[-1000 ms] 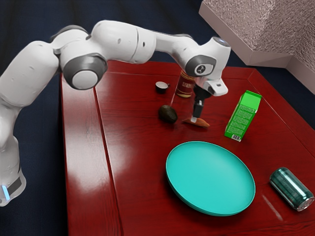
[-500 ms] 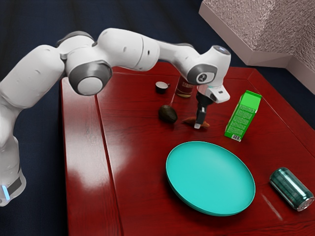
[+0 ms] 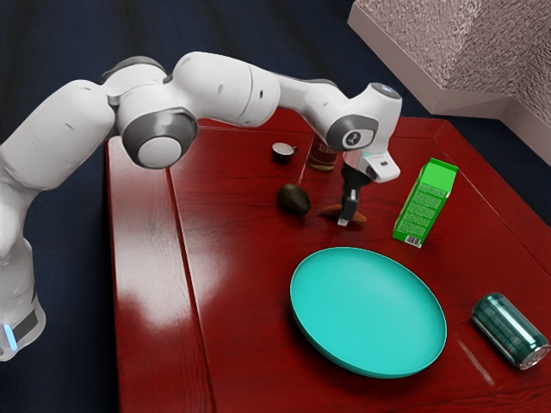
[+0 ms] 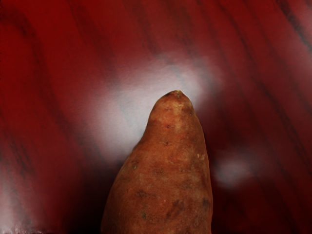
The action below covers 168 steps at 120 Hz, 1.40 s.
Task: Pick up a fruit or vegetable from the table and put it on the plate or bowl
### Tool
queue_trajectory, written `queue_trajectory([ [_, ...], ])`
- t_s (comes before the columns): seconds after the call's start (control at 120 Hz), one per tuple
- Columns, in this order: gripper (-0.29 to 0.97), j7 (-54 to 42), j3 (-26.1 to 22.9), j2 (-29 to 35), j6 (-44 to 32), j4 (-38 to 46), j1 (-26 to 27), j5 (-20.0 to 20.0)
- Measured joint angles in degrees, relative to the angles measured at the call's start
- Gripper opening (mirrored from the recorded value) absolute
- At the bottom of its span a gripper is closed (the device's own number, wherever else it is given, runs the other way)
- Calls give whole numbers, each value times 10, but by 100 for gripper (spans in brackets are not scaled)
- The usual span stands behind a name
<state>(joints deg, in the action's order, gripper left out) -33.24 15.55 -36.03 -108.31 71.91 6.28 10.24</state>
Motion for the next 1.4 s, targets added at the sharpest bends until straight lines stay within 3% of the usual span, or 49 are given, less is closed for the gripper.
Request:
queue_trajectory([
  [0.125,23,6,0,-1,1,0,0,1],
  [0.217,17,18,0,0,4,-1,0,1],
  [0.642,14,70,15,13,60,-39,6,-3],
  [1.125,15,112,12,97,169,-35,29,-23],
  [1.4,14,133,11,151,225,-1,86,-25],
])
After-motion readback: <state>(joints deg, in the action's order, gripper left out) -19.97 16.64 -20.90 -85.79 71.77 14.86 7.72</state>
